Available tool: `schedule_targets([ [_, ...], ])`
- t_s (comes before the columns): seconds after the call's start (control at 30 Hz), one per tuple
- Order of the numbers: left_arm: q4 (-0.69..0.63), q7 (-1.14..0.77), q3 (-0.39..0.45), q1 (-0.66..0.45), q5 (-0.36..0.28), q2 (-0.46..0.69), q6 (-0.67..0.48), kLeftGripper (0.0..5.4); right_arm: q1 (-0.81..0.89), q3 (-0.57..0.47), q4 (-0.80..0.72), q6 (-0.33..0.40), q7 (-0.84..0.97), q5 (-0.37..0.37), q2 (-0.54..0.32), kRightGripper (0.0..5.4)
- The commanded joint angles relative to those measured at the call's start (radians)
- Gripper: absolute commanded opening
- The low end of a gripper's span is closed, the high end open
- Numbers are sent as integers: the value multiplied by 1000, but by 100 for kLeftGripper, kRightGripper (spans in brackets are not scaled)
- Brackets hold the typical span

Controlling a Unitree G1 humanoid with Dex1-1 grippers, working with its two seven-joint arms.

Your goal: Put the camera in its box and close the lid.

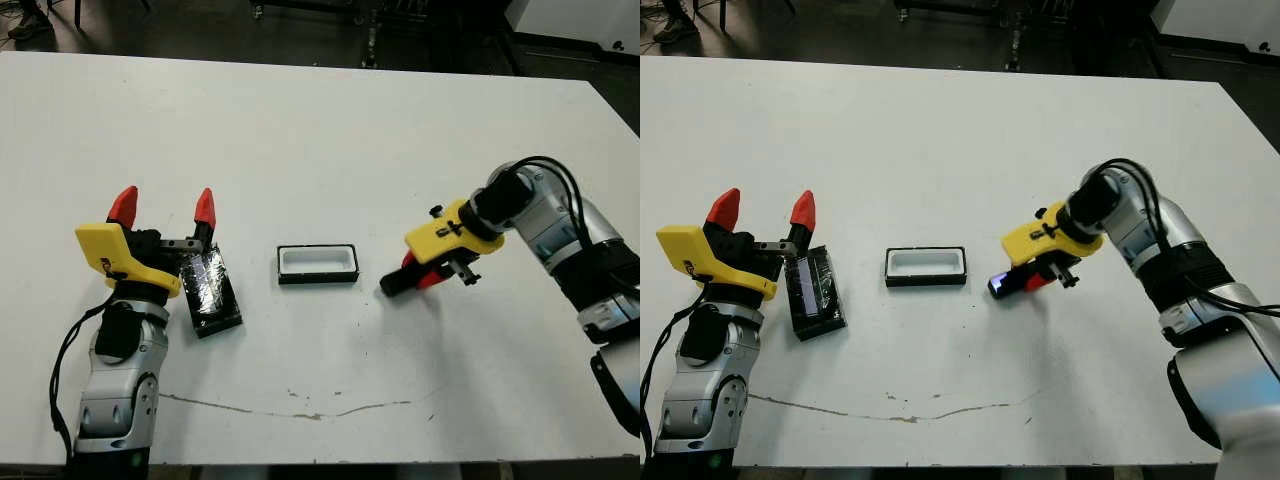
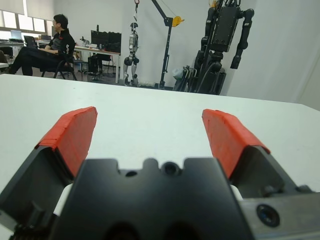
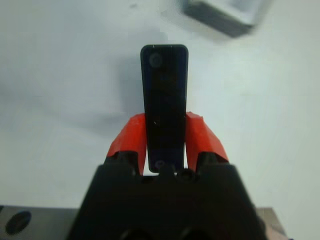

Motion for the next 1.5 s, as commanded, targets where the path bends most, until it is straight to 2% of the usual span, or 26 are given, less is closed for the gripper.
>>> schedule_targets([
  [0.03,5,4,4,8,2,-2,-5,540,-38,-68,-62,18,-51,30,-32,166],
  [0.13,6,4,5,10,2,-3,-5,540,-48,-145,-108,65,-90,93,-23,166],
  [0.23,9,1,4,10,-2,-6,-7,540,-52,-209,-102,202,-137,163,10,166],
  [0.33,6,7,0,11,7,-6,-4,540,-64,-249,-98,285,-170,221,37,166],
  [0.43,0,2,3,15,-3,-8,3,540,-83,-254,-150,394,-195,242,54,166],
  [0.5,-7,6,4,18,1,-6,8,540,-91,-254,-191,500,-204,264,73,166],
  [0.63,-17,9,7,20,0,-3,26,540,-83,-211,-328,708,-279,236,105,166],
  [0.73,-17,9,9,19,-1,-5,29,540,-74,-190,-398,855,-334,243,138,166],
  [0.8,-12,6,10,18,3,-3,23,540,-64,-175,-440,936,-366,252,163,166],
  [0.9,-9,6,10,17,12,2,20,540,-49,-156,-480,1018,-407,264,190,166],
  [1.0,-7,6,11,15,15,3,21,540,-40,-131,-507,1058,-434,267,203,166],
  [1.17,-1,5,16,9,11,-2,16,540,-20,-105,-521,1060,-457,282,212,166],
  [1.37,6,-2,15,3,6,-3,4,540,-18,-62,-510,1104,-462,301,214,166],
  [1.47,3,2,12,0,13,-1,12,540,-50,-16,-447,1066,-396,308,197,166],
  [1.5,1,3,12,-1,12,-1,15,540,-58,-3,-425,1032,-370,307,190,166],
])
